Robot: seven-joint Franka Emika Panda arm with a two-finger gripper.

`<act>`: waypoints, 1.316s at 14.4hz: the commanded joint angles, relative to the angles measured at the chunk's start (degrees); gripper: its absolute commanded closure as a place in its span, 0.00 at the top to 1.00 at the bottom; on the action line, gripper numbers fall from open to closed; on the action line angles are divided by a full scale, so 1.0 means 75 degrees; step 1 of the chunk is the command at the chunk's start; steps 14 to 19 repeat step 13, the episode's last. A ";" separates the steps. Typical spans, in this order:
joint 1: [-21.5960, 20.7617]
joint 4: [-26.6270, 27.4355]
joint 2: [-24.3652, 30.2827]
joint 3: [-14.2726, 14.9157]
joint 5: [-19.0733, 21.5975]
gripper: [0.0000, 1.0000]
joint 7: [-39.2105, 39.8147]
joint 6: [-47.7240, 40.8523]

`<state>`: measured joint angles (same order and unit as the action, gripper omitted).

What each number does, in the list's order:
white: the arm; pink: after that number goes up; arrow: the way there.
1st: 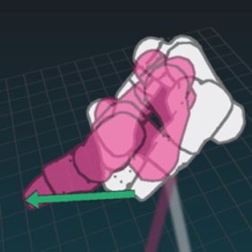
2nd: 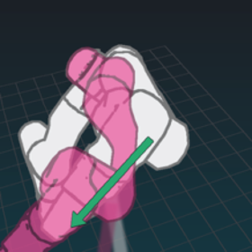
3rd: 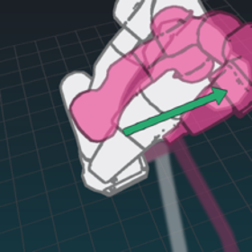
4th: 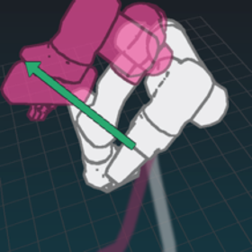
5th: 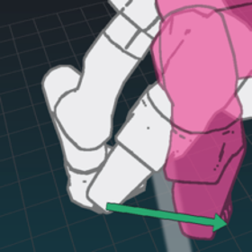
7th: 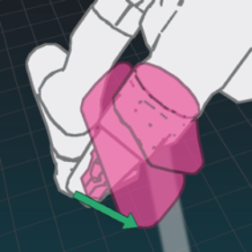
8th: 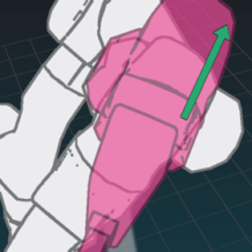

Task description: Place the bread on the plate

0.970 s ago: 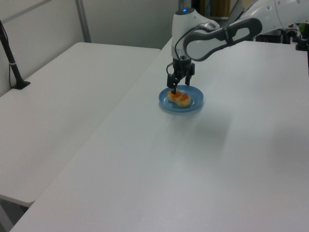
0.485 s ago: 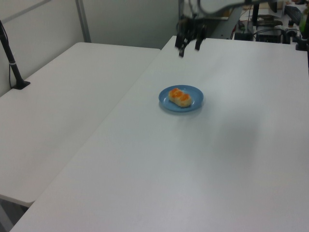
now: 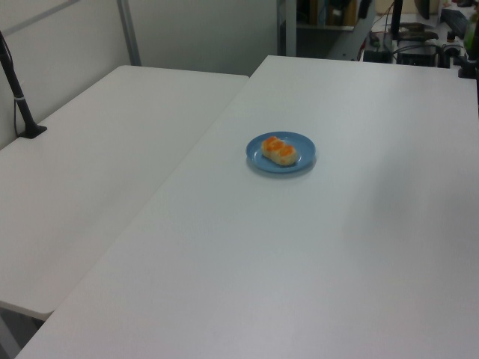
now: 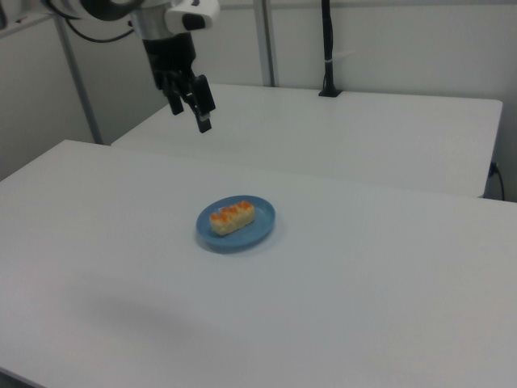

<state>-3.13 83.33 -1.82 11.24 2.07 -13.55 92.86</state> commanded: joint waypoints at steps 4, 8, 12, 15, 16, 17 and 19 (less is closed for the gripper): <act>-0.0169 0.1358 0.0911 -0.0022 -0.0474 1.00 0.2891 0.0110; -0.0157 0.1568 0.0840 -0.0022 -0.0685 1.00 0.3026 0.0274; -0.0075 0.1546 0.0828 -0.0022 -0.0639 1.00 0.2990 0.0357; -0.0087 0.1546 0.0828 -0.0022 -0.0639 1.00 0.2967 0.0333; -0.0087 0.1546 0.0828 -0.0022 -0.0639 1.00 0.2967 0.0333; -0.0087 0.1546 0.0828 -0.0022 -0.0639 1.00 0.2967 0.0333; -0.0087 0.1546 0.0828 -0.0022 -0.0639 1.00 0.2967 0.0333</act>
